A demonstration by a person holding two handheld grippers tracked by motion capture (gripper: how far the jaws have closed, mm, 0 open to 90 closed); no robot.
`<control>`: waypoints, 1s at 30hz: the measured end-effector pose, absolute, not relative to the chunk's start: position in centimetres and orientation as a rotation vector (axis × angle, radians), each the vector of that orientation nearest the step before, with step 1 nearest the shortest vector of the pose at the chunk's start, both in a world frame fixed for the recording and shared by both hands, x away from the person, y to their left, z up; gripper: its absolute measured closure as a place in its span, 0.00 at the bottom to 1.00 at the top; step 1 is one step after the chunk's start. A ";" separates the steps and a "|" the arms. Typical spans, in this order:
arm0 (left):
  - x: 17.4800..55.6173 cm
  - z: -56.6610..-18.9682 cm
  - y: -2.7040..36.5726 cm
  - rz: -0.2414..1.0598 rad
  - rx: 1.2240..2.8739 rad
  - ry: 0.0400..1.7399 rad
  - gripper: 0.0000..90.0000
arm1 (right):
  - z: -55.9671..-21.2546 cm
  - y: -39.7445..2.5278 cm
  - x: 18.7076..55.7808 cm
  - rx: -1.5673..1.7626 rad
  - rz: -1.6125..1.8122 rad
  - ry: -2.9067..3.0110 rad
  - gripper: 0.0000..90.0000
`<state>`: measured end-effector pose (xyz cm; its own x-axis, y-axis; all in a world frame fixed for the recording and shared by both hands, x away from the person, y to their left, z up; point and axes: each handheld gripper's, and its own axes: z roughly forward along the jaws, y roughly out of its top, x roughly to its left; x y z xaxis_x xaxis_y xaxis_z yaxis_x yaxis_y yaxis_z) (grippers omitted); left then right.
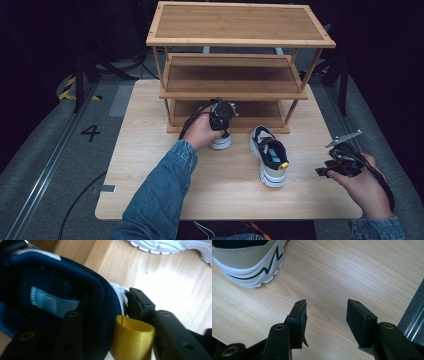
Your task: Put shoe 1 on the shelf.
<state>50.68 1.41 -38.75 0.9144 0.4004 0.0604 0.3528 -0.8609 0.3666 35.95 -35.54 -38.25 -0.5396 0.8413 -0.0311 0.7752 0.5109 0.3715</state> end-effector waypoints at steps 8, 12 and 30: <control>49.3 -37.0 1.8 0.333 2.649 0.573 0.45 | -38.1 -34.9 36.3 1.354 0.472 2.555 0.57; 48.3 -35.9 2.5 0.348 2.571 0.601 0.43 | -38.1 -34.8 36.4 1.347 0.475 2.558 0.57; 42.3 -36.2 5.2 0.329 2.359 0.841 0.68 | -38.1 -34.2 36.6 1.331 0.468 2.569 0.57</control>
<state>42.26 5.15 -36.16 0.7680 0.6398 0.0286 0.4892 -0.6149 0.6185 36.60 -34.21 -38.12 -0.5700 0.8207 -0.0396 0.7540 0.5416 0.3716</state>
